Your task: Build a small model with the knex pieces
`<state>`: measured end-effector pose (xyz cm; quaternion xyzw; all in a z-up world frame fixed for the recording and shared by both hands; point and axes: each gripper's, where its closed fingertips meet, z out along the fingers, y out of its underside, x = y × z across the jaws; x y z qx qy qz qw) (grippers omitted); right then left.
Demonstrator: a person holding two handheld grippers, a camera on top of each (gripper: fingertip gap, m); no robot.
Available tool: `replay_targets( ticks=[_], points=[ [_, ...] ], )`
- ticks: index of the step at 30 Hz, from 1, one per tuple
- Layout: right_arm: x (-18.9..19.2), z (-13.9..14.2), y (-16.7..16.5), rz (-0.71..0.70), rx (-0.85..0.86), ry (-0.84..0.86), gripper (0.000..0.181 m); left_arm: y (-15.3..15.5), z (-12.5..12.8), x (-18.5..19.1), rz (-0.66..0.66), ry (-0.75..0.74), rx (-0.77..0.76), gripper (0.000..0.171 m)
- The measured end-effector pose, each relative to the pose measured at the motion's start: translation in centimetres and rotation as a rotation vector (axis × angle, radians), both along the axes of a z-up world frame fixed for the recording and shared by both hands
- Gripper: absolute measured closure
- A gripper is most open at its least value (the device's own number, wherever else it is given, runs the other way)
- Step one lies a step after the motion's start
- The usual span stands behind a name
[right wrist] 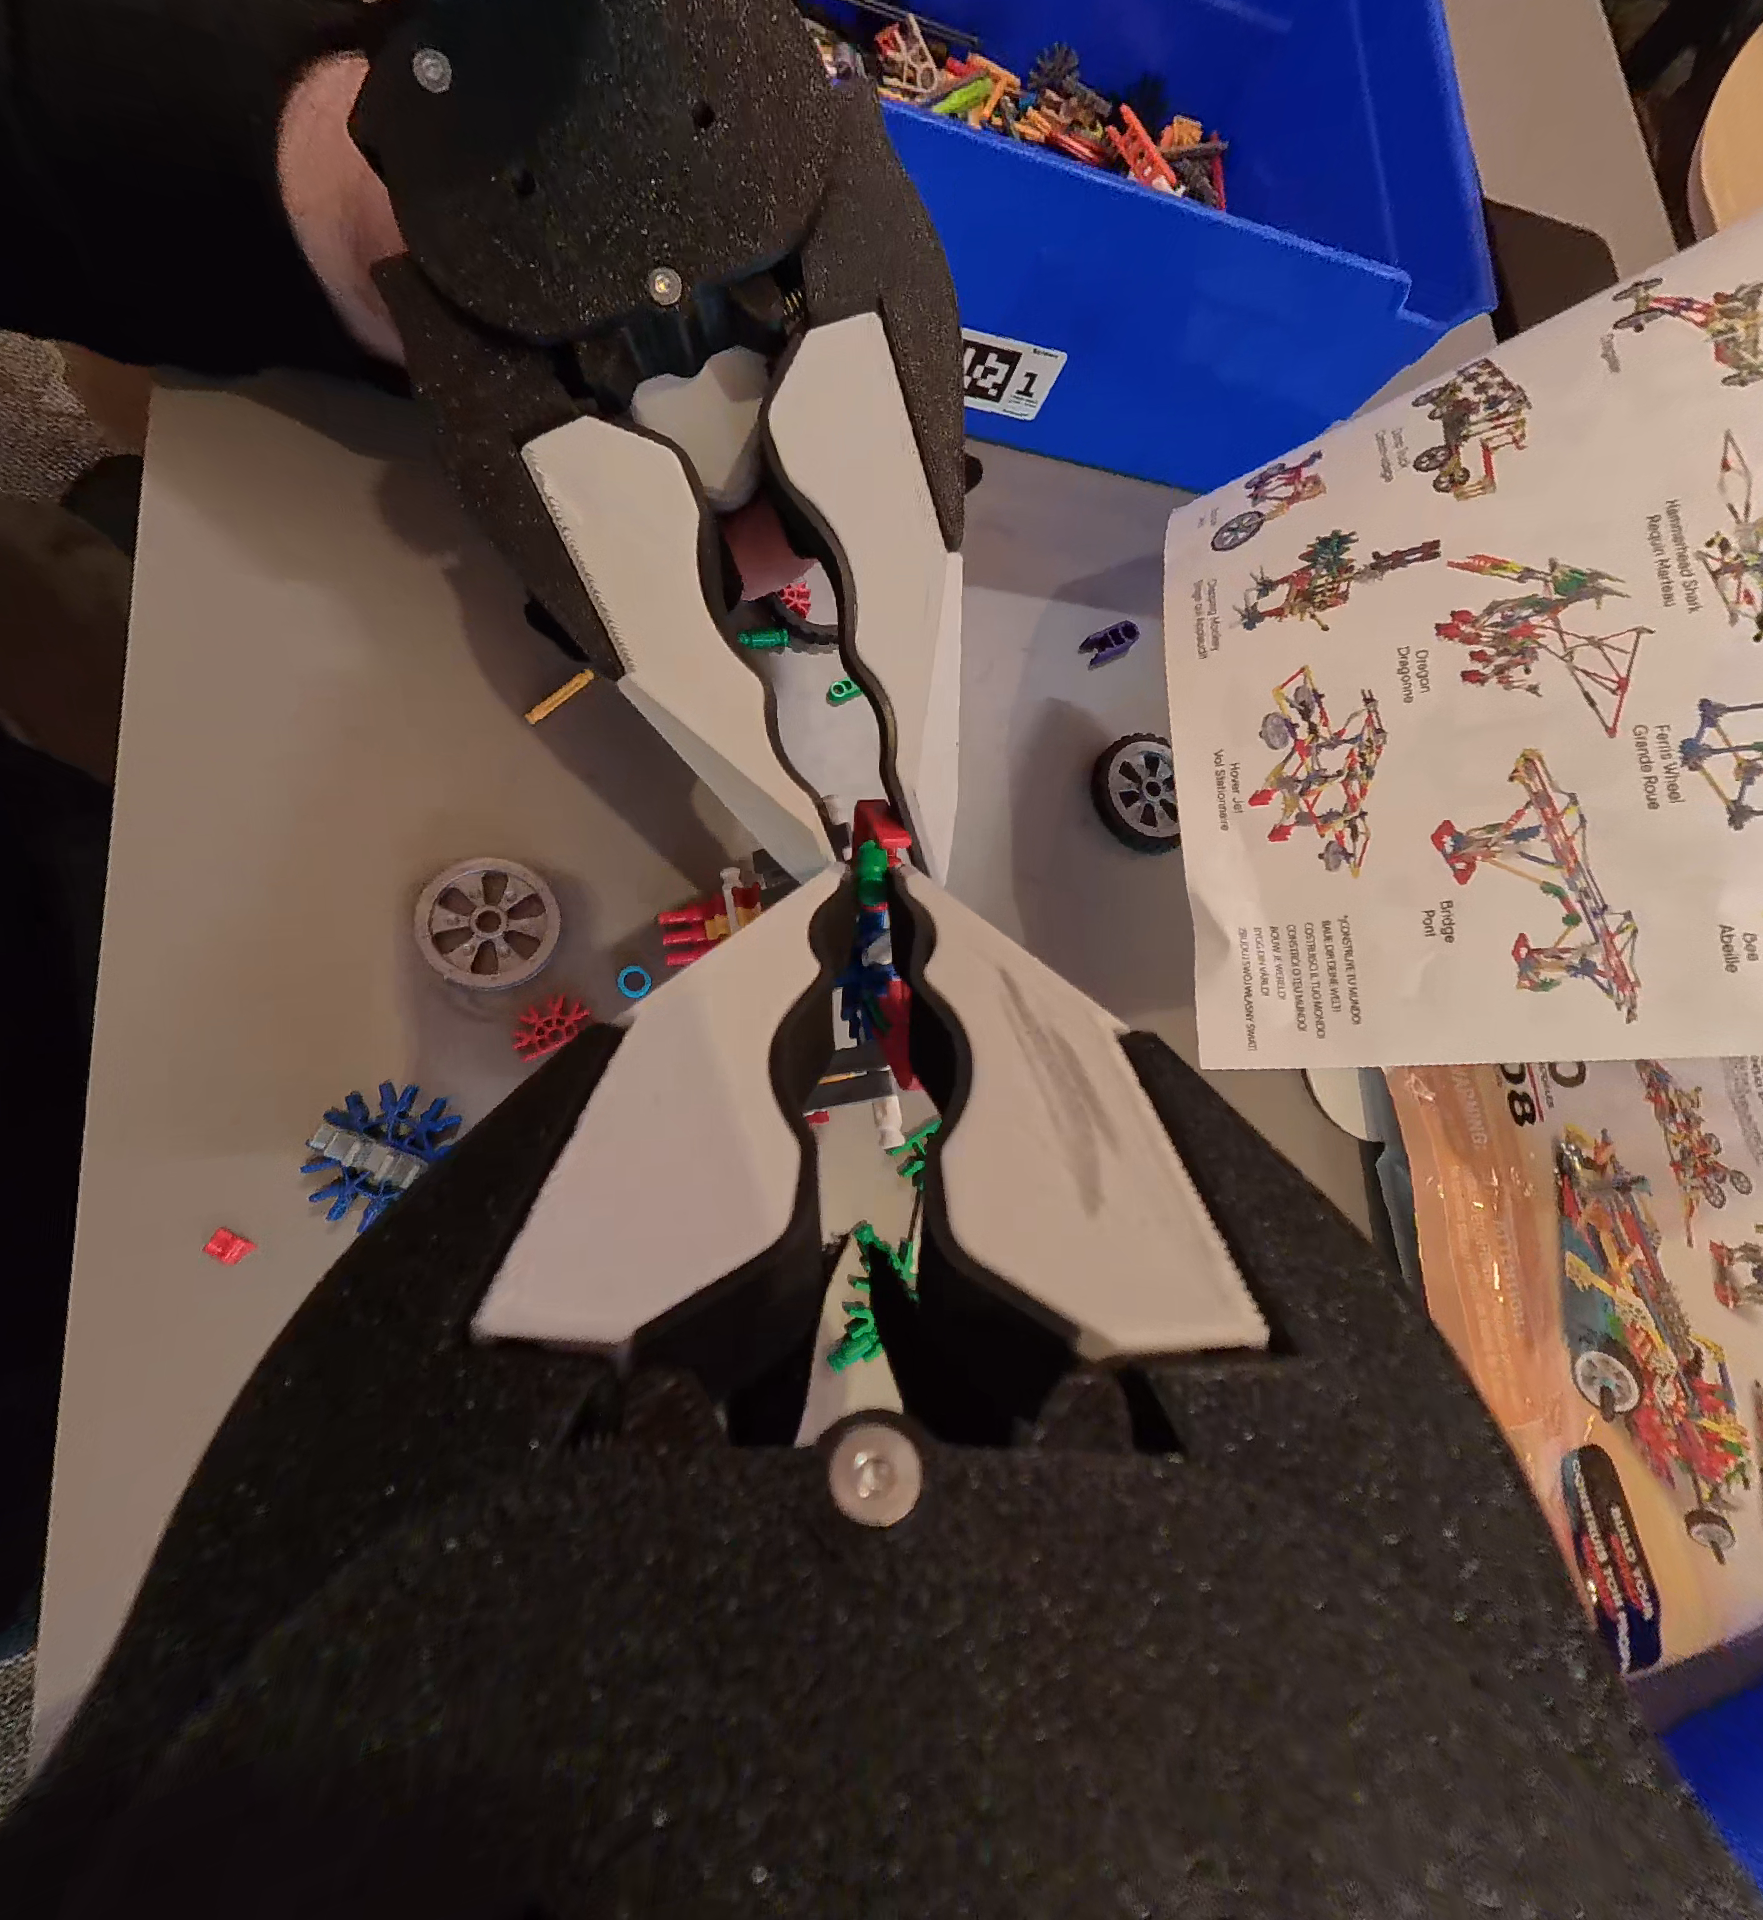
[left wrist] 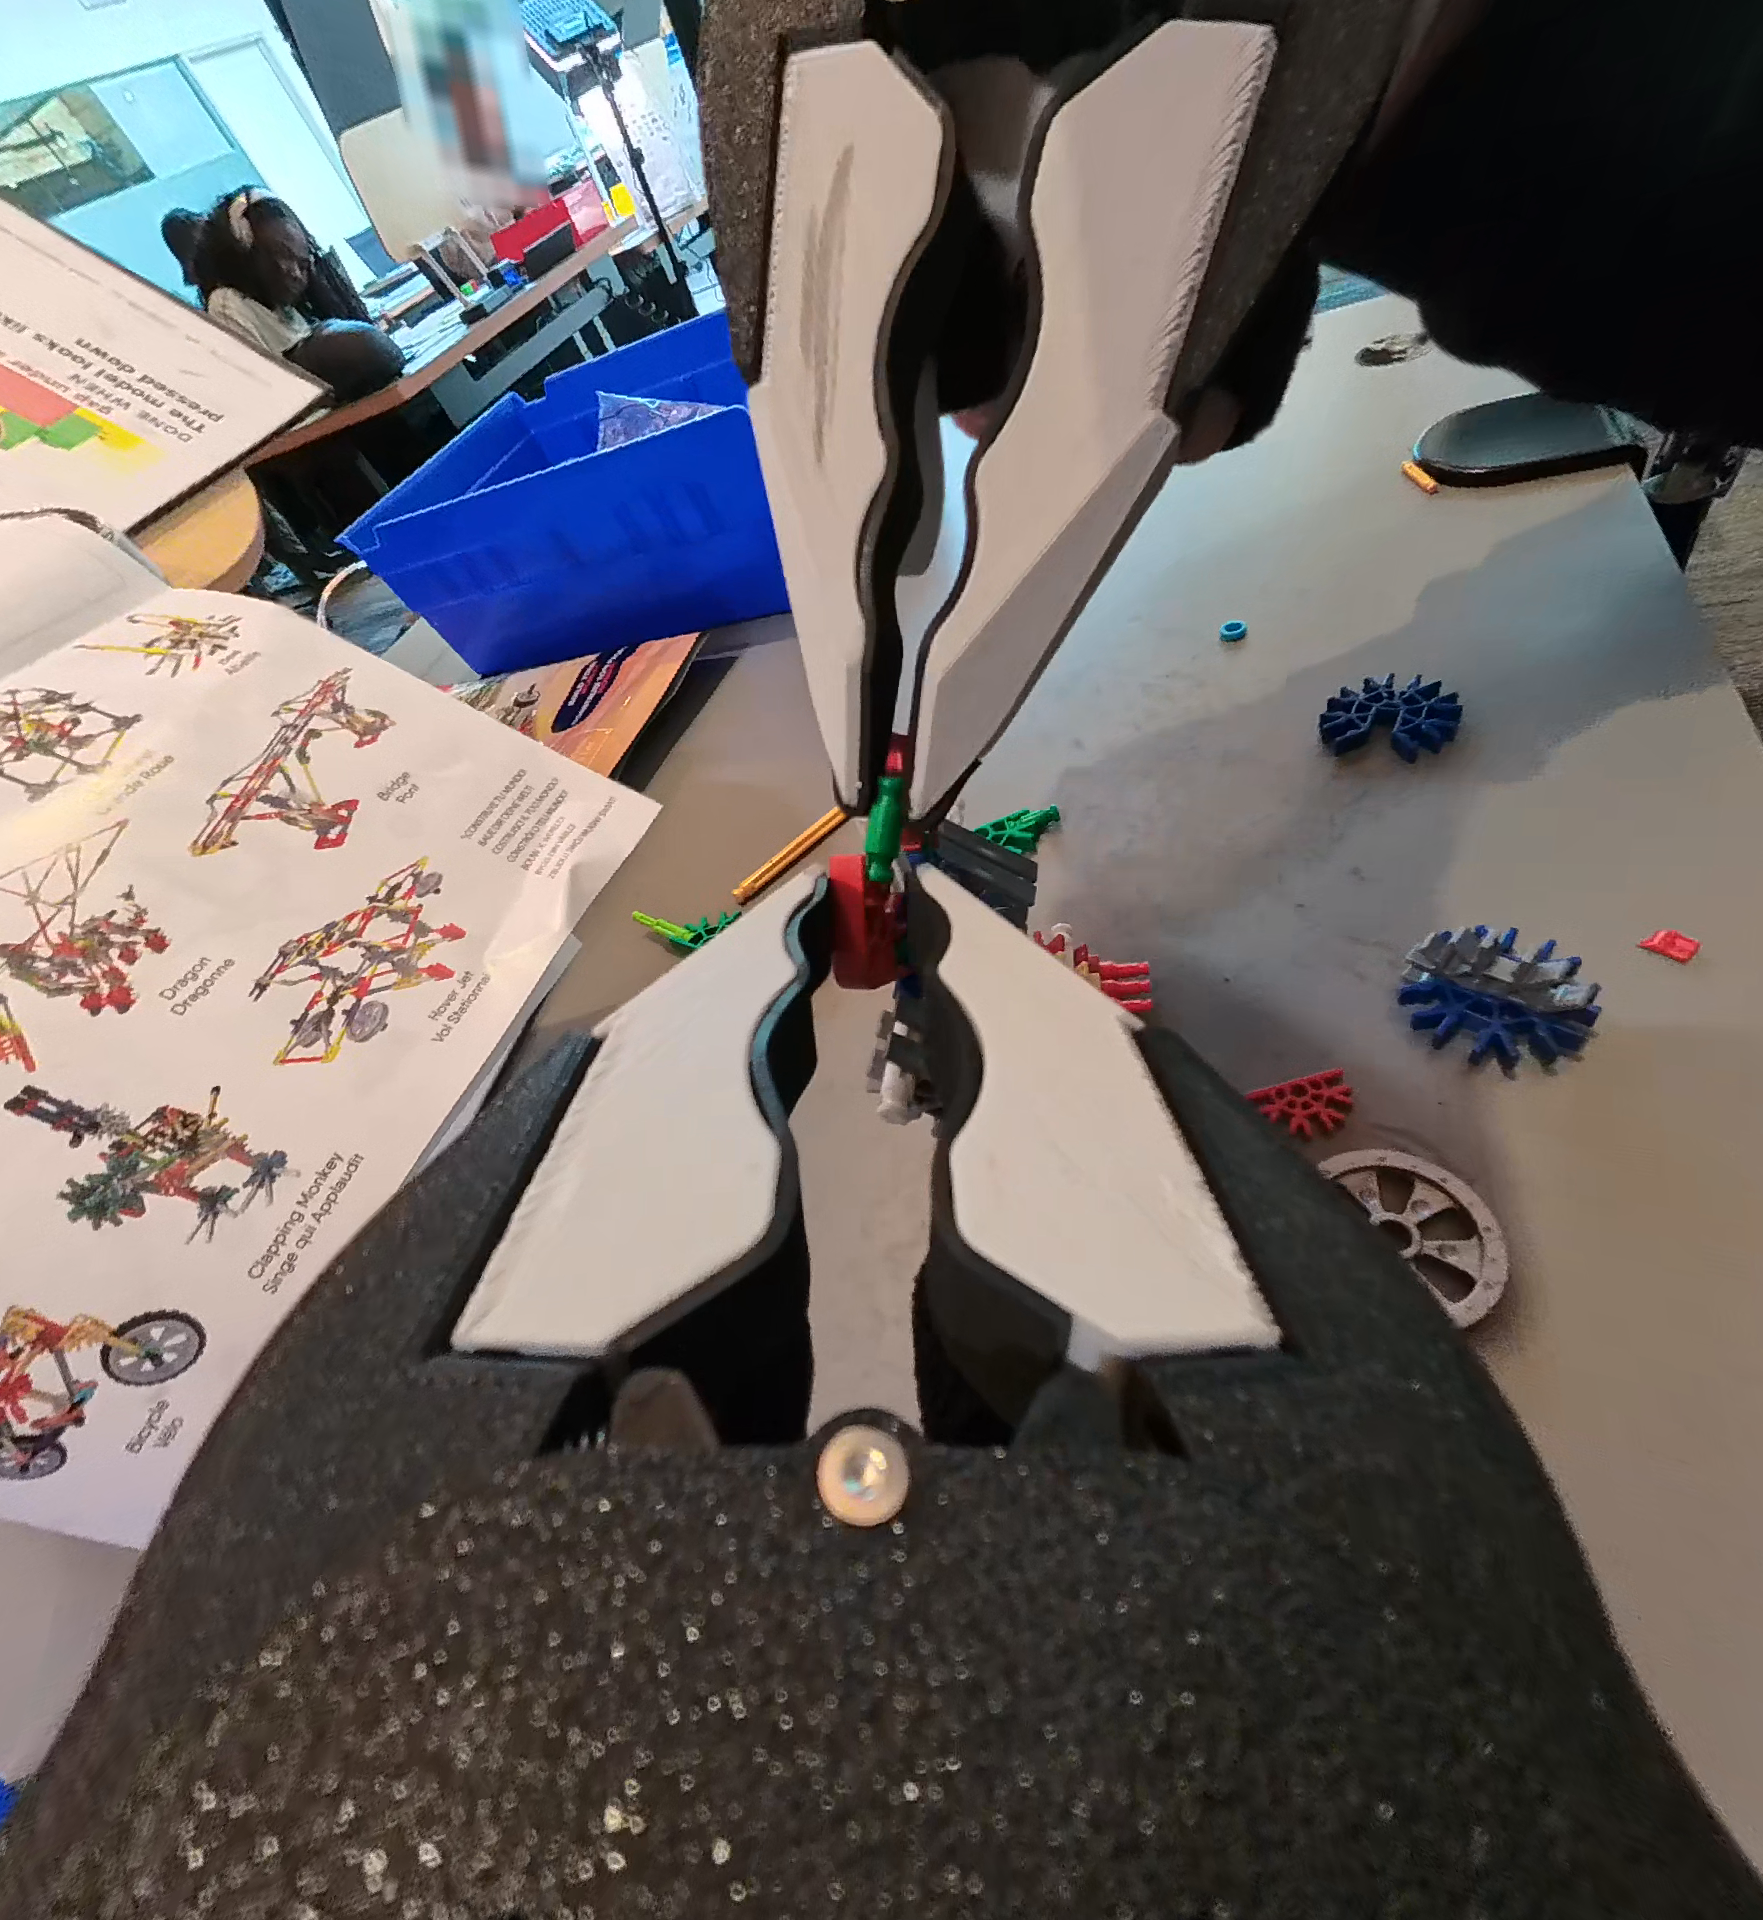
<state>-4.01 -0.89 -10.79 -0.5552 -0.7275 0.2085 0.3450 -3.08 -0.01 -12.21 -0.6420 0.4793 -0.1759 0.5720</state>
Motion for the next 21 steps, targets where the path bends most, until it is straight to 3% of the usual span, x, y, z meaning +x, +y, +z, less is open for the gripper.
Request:
replay_targets(
  ticks=[6, 17, 21],
  points=[
    [0.07, -0.03, 0.16, -0.055, -0.013, -0.019, 0.177, 0.13, 0.07, 0.03, 0.015, -0.011, -0.006, 0.161],
    [-0.03, 0.06, 0.30, -0.106, 0.133, -0.064, 0.176, 0.46, 0.11, -0.06, 0.042, -0.016, 0.002, 0.163],
    [-0.13, 0.10, 0.40, -0.108, 0.089, -0.057, 0.176, 0.57, 0.12, -0.05, 0.050, -0.017, 0.007, 0.163]
  ],
)
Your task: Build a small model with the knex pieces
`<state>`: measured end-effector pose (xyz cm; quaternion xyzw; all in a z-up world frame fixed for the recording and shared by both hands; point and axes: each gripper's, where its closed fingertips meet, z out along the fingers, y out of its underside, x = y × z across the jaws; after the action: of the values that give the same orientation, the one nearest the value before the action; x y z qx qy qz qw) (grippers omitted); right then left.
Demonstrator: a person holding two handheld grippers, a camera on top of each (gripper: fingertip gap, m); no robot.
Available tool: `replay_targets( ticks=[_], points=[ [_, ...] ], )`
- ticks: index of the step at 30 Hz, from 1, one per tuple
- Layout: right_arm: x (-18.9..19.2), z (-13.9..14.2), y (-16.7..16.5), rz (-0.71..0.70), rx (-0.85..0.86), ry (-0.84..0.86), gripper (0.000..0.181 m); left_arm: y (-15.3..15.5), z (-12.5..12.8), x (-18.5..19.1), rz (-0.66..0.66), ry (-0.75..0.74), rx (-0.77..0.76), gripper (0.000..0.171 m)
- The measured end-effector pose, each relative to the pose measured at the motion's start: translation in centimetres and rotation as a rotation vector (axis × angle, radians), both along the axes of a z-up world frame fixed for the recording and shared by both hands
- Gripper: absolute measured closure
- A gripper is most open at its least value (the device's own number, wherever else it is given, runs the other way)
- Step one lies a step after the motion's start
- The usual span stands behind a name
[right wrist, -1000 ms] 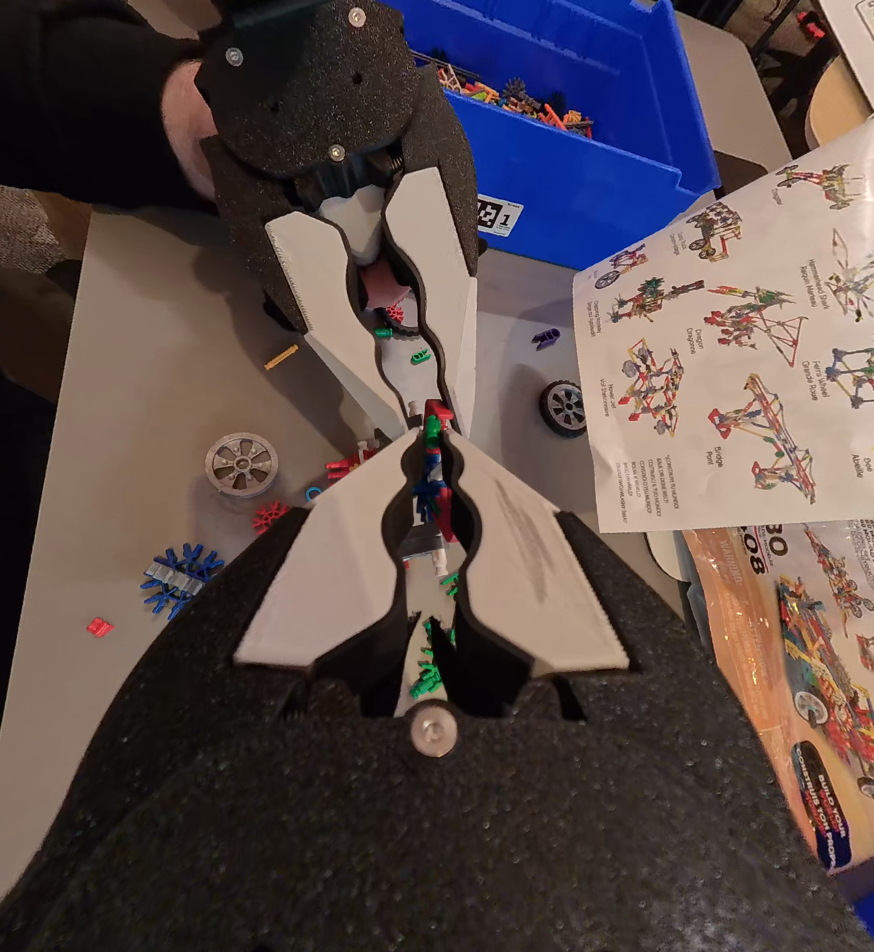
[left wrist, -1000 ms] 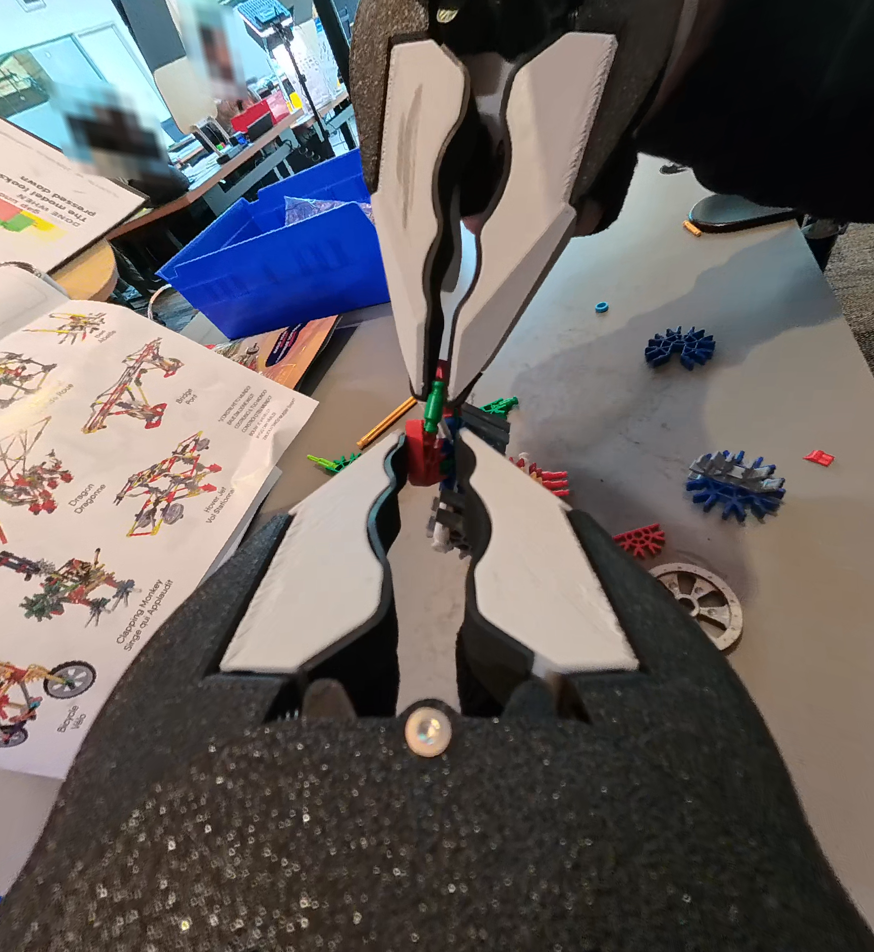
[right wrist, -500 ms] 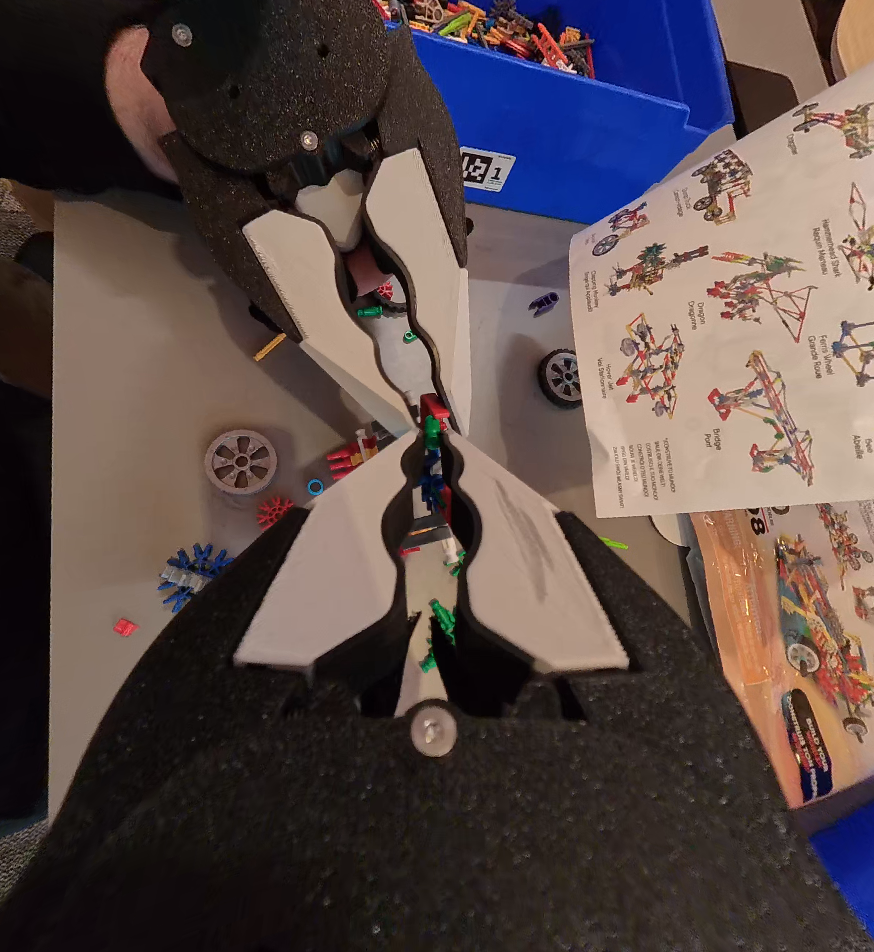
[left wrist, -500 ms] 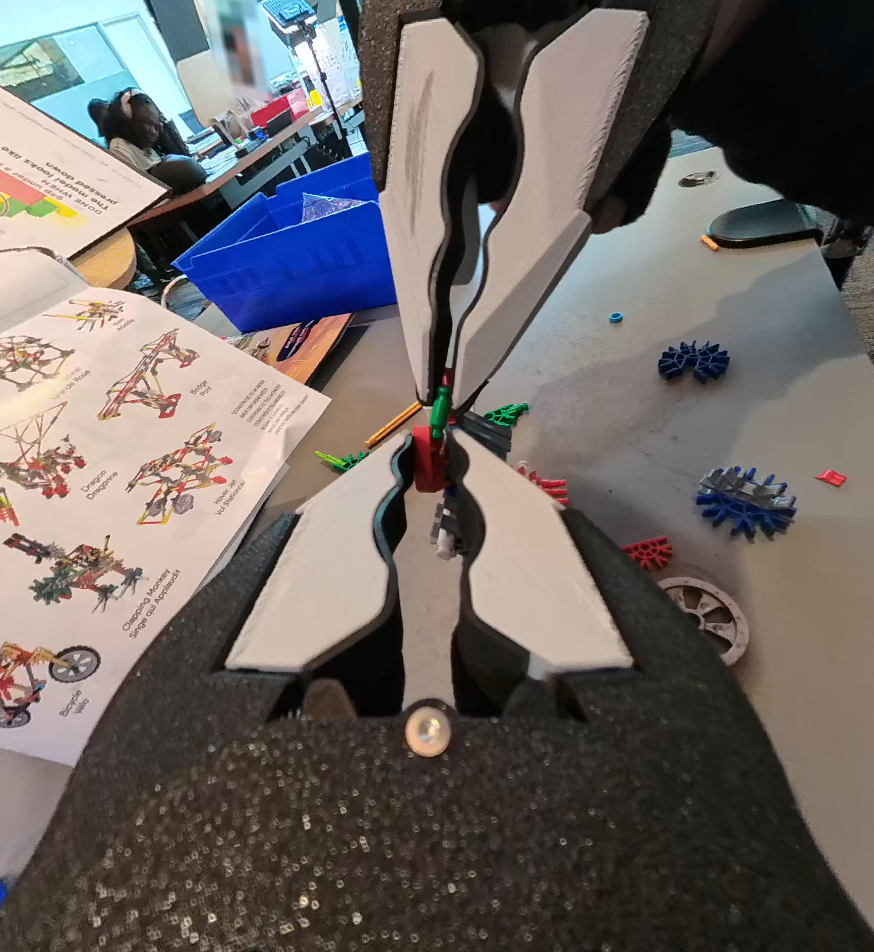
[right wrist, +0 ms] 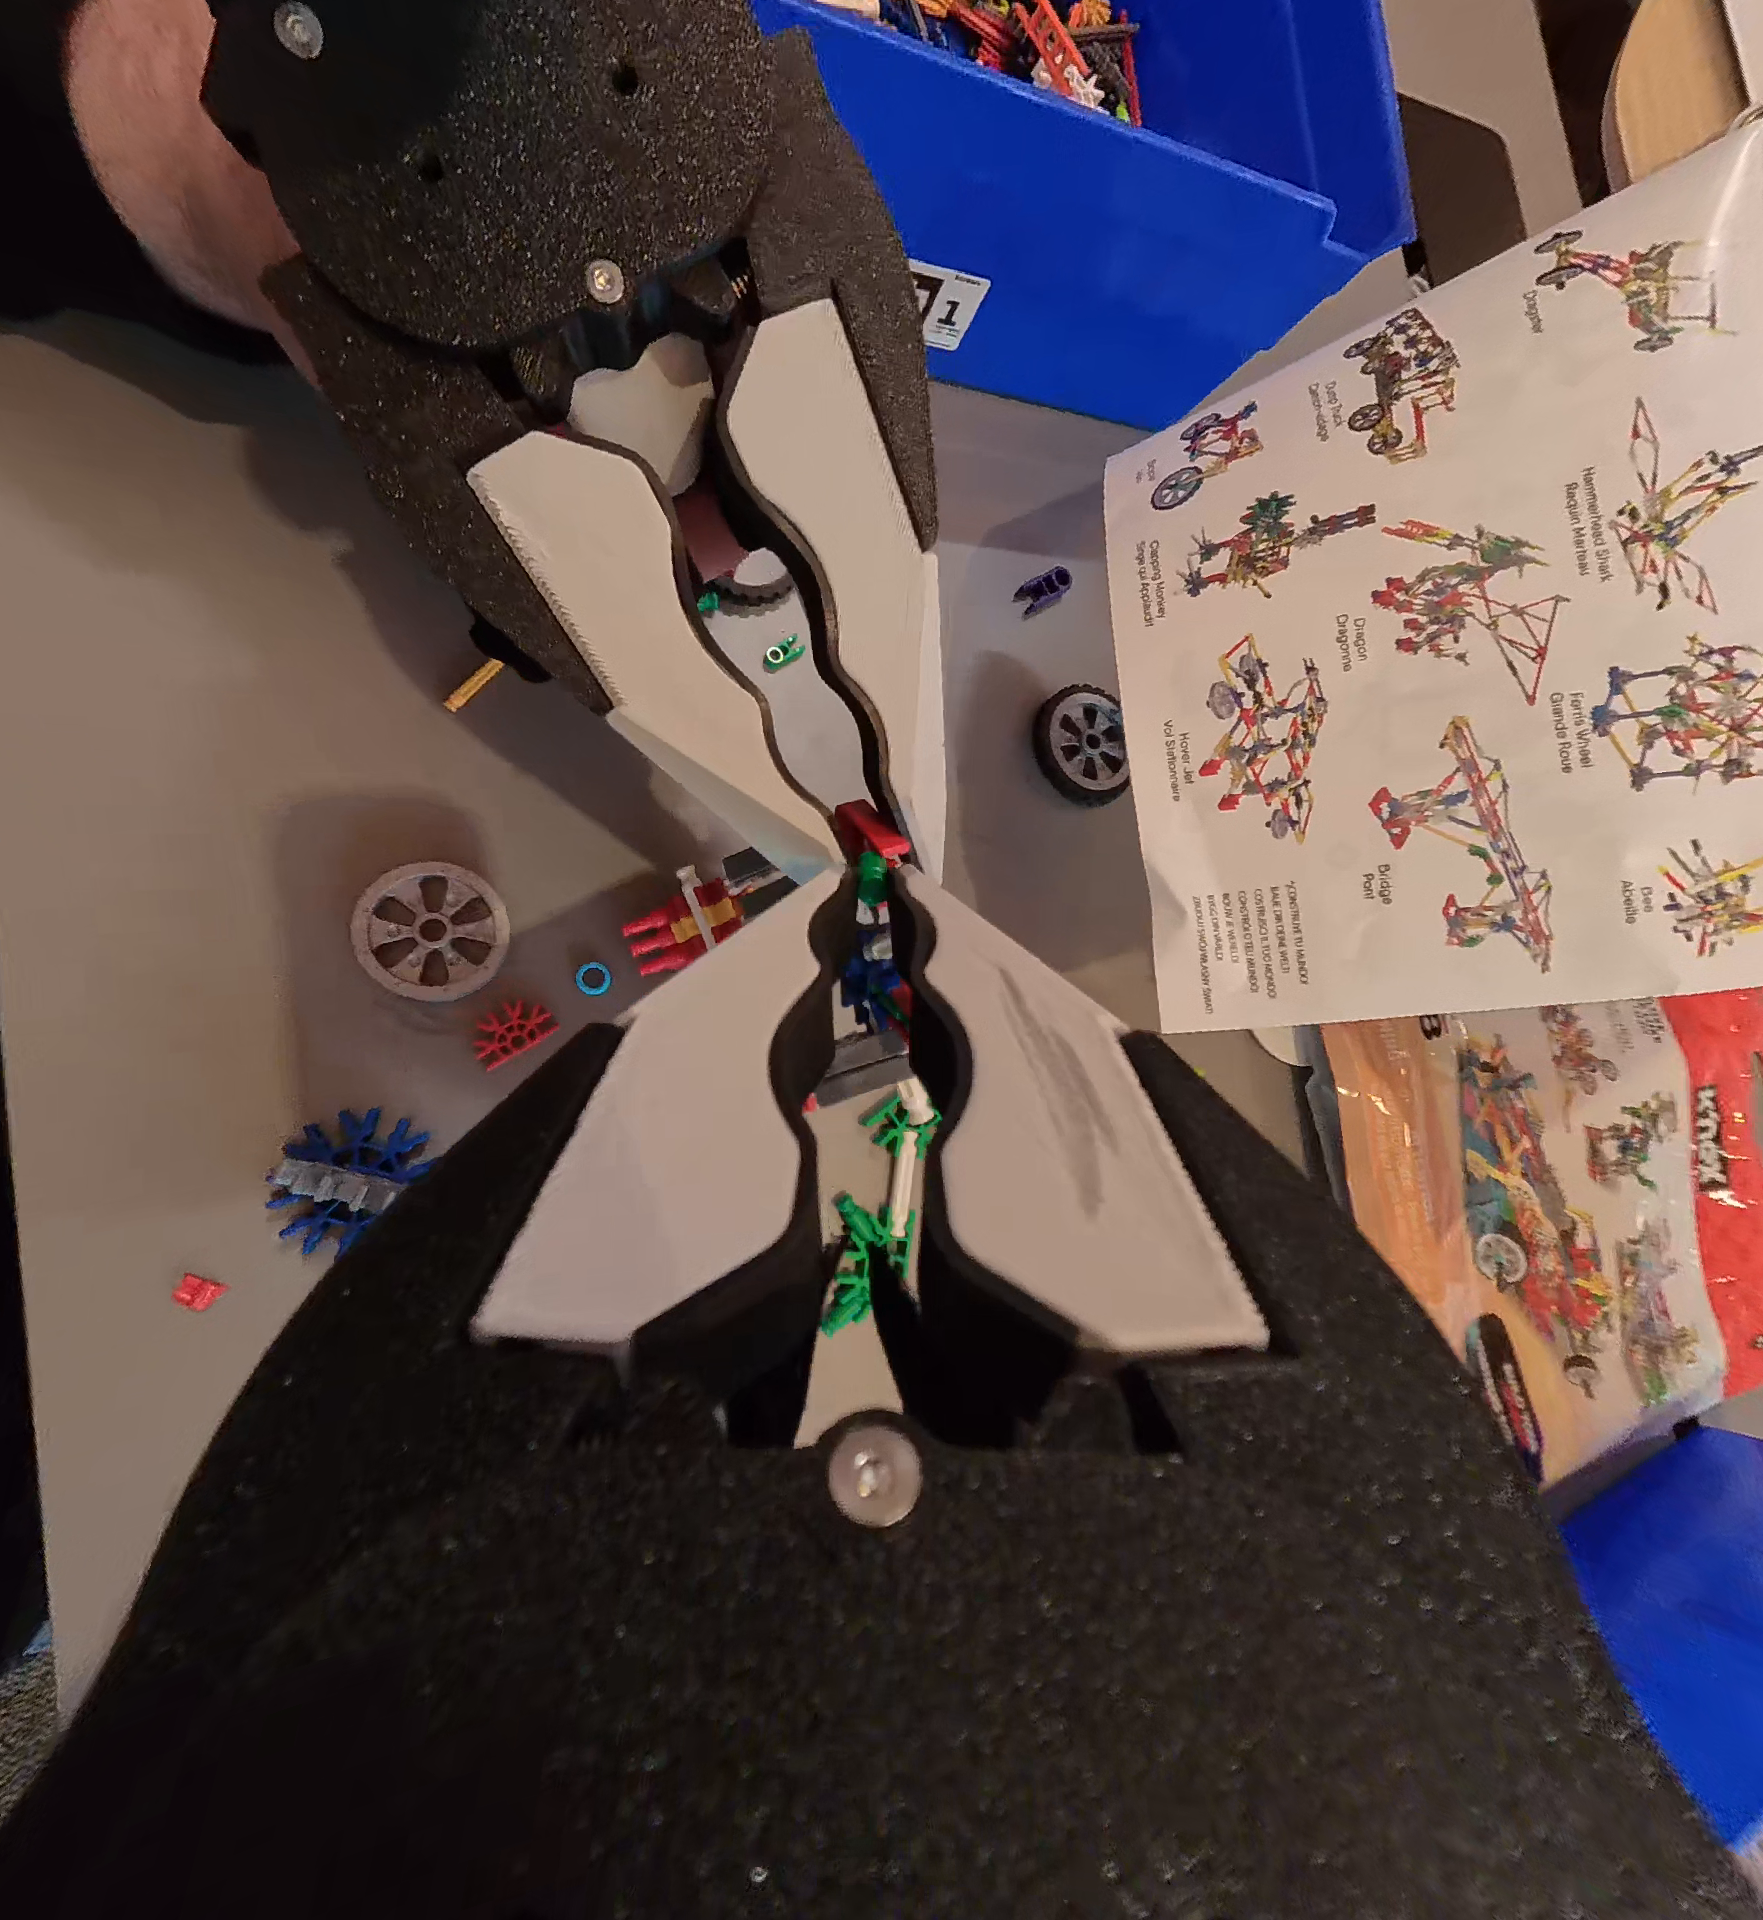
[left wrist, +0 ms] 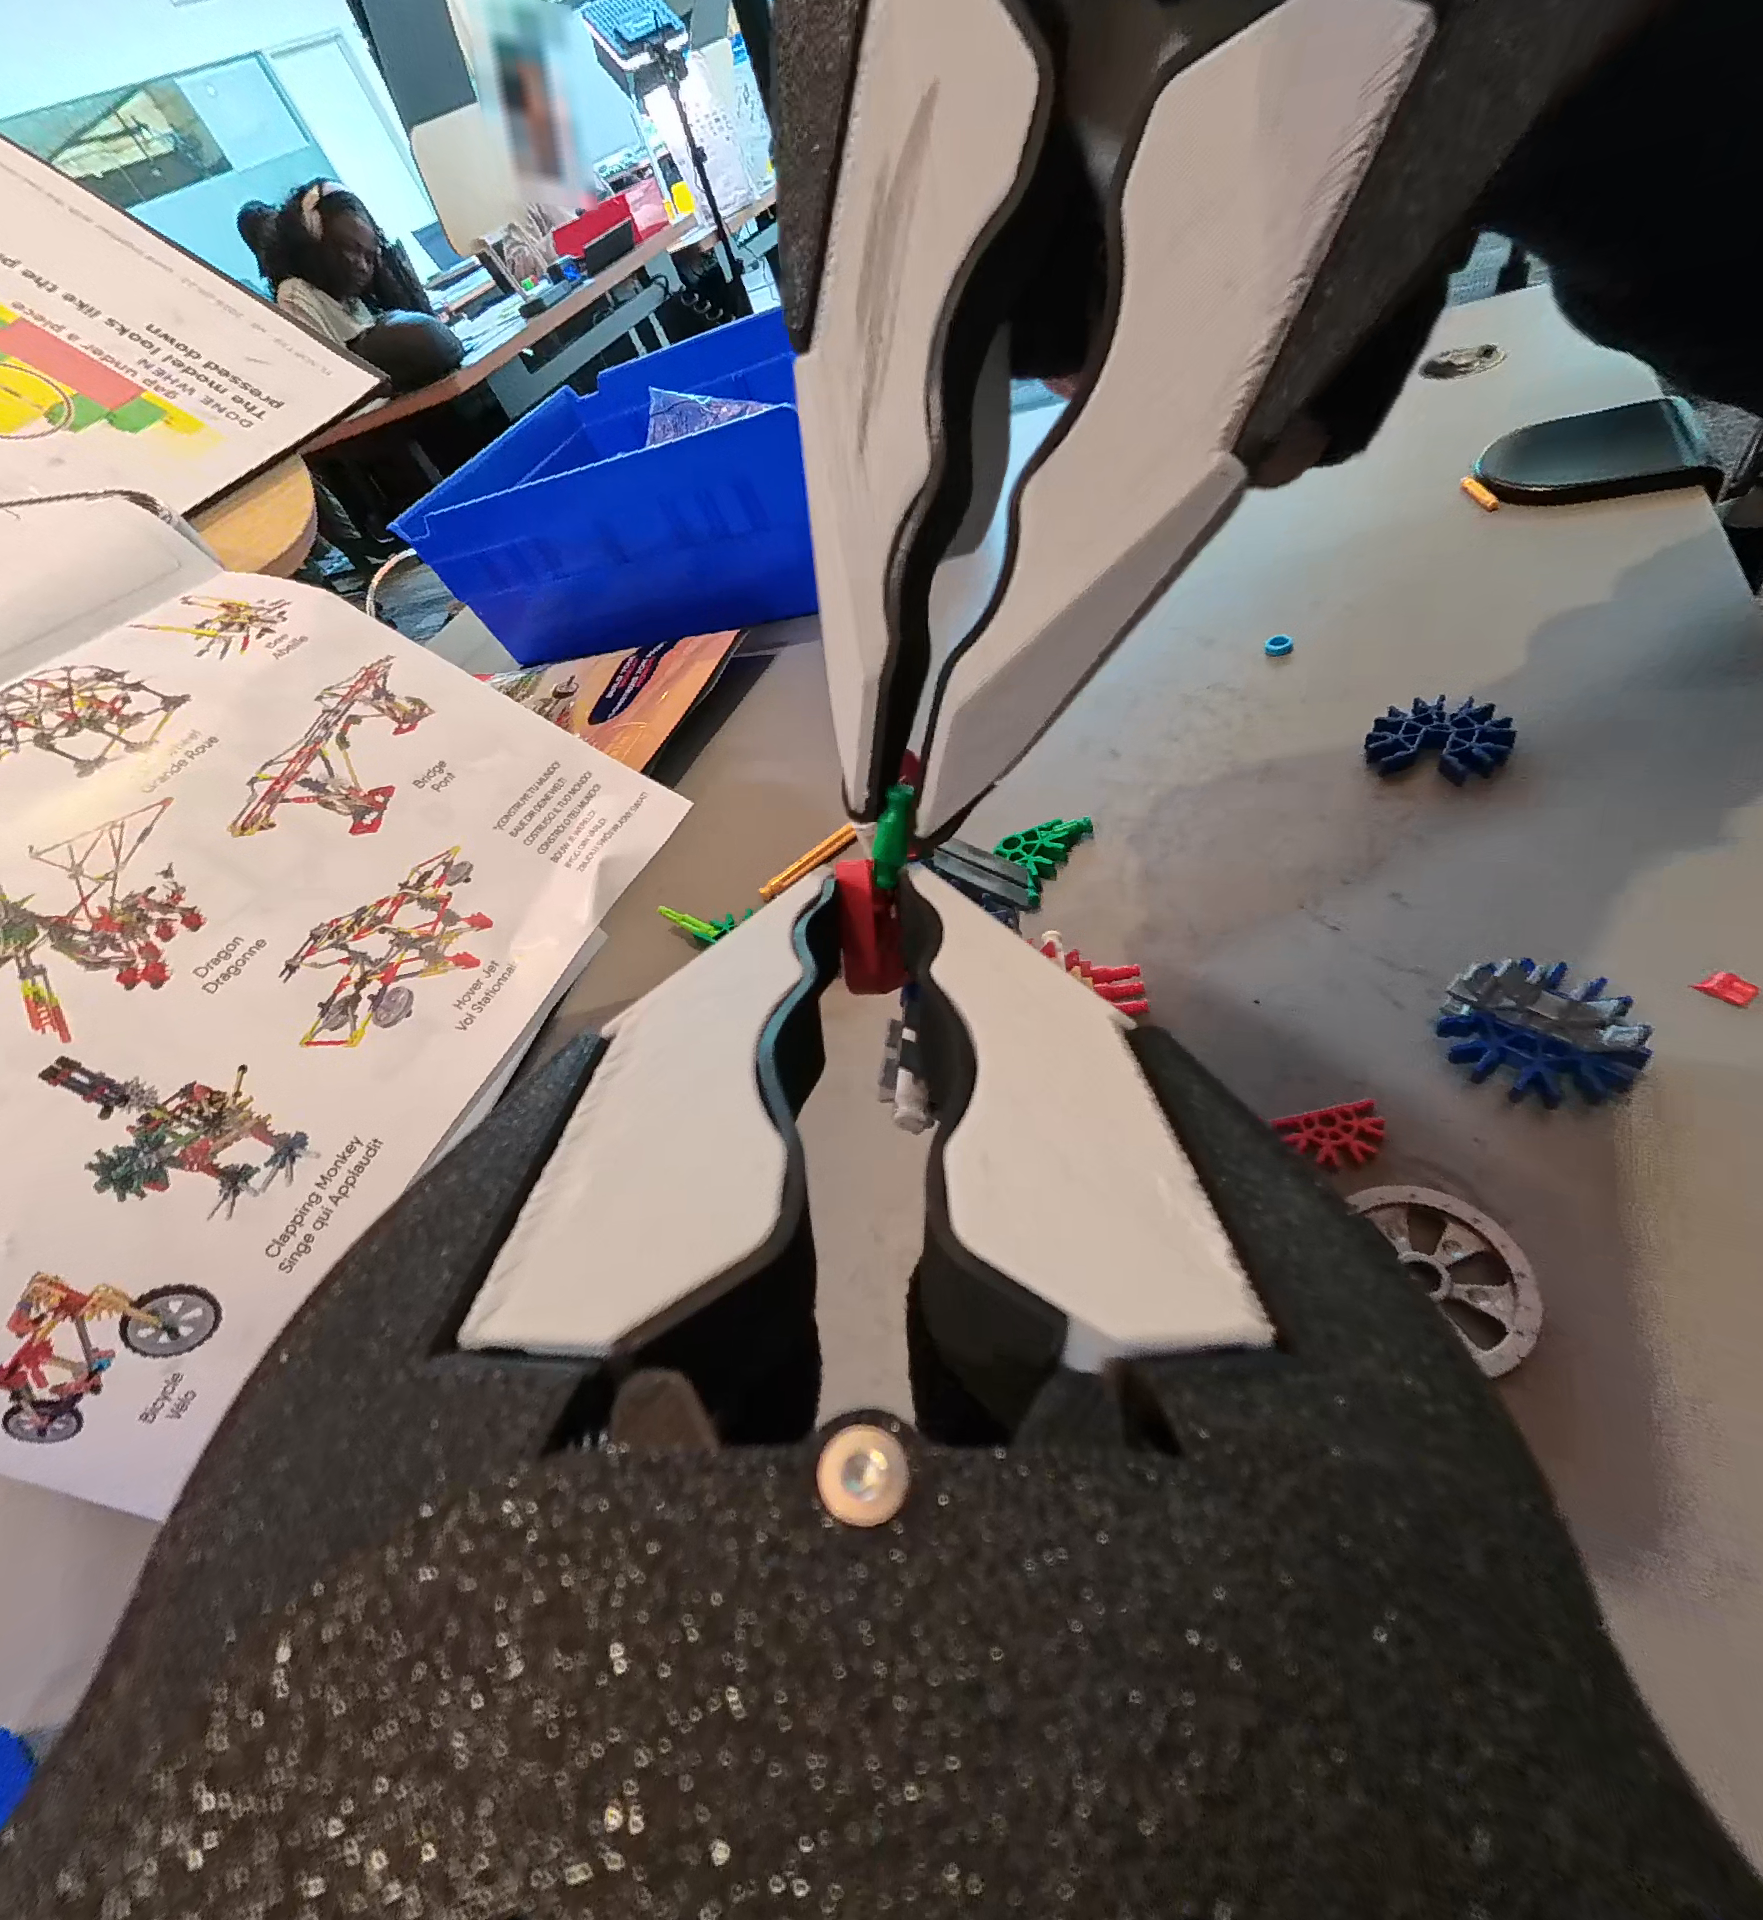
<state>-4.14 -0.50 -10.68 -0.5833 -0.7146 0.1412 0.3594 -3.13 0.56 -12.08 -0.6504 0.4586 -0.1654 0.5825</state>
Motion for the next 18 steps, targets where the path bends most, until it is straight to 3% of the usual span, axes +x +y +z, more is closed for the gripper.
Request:
replay_targets(
  ticks=[18],
  points=[
    [-0.29, -0.04, 0.34, 0.008, -0.024, 0.010, 0.176, 0.45, -0.02, 0.09, 0.037, 0.002, 0.012, 0.162]
  ],
)
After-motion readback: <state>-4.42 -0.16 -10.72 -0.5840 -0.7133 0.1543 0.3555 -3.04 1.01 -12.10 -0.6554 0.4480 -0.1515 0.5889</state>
